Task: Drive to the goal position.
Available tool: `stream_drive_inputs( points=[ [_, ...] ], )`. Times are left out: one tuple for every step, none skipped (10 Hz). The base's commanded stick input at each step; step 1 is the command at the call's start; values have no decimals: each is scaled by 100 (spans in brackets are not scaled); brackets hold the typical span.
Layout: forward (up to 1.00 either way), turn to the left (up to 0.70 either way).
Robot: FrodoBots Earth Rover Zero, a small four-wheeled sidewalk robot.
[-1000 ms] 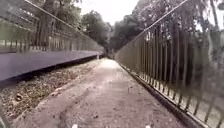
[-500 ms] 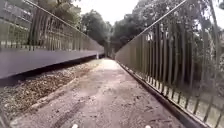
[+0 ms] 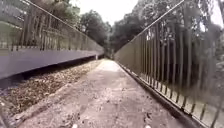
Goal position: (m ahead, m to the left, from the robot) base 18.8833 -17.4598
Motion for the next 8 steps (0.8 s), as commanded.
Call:
stream_drive_inputs(
  points=[
    [100, 0],
    [100, 25],
    [100, 27],
    [100, 0],
    [100, 0],
    [100, 0],
    [100, 0],
    [100, 0]
  ],
)
